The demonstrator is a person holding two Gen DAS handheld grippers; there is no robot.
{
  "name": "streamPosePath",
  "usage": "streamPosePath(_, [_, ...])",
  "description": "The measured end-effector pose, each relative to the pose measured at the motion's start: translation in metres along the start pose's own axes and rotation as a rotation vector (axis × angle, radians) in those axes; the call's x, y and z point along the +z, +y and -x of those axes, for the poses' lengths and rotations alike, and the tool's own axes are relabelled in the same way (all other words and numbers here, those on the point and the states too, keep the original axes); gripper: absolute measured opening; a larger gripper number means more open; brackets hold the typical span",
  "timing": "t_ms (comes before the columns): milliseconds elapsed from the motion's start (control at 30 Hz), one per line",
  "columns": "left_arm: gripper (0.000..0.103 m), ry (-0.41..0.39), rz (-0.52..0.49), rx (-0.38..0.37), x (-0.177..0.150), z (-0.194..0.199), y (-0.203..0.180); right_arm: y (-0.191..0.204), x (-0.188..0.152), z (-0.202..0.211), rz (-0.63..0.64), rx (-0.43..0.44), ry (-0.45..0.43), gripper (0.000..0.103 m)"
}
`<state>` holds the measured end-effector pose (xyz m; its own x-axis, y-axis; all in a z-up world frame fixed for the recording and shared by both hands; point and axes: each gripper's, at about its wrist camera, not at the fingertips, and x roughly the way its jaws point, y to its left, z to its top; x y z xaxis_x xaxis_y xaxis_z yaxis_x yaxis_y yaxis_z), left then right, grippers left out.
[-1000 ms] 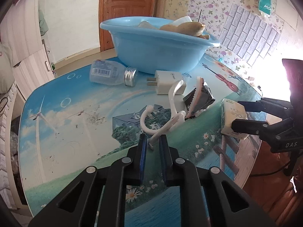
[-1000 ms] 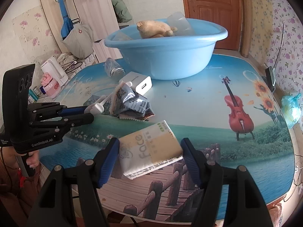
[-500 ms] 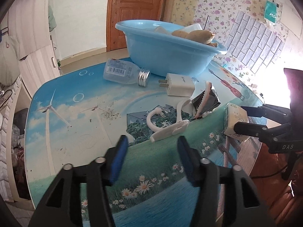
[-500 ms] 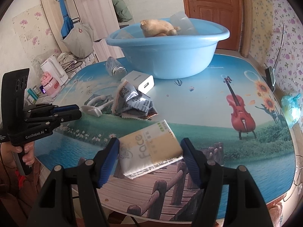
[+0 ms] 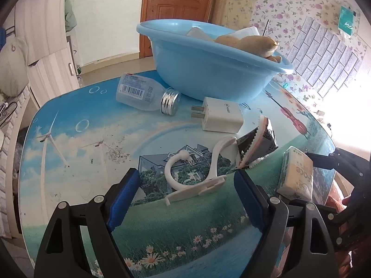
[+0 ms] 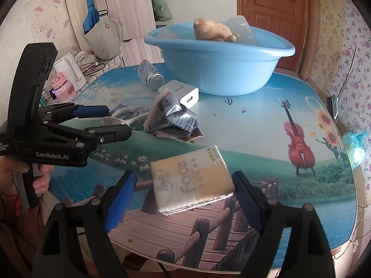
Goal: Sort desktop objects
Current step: 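Grasp the white hook with left tool while right tool lifts the tissue pack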
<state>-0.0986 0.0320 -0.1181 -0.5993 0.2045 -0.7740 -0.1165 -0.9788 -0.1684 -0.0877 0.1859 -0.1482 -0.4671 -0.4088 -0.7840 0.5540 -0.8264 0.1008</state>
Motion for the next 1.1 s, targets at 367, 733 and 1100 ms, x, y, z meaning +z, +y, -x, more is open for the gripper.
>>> streamPosePath(367, [0.054,-0.008,-0.021,0.010,-0.011,0.014,0.011,-0.002,-0.004,-0.003,-0.018,-0.015,0.002,0.085])
streamPosePath(733, [0.057,-0.011,-0.088,0.114,-0.017,0.015,0.009,0.009,-0.003,-0.009,0.046,-0.056,0.016,0.085])
streamPosePath(1100, [0.053,-0.011,-0.068,0.098,-0.015,0.020,0.009,-0.009,-0.002,0.003,-0.046,-0.030,-0.030,0.069])
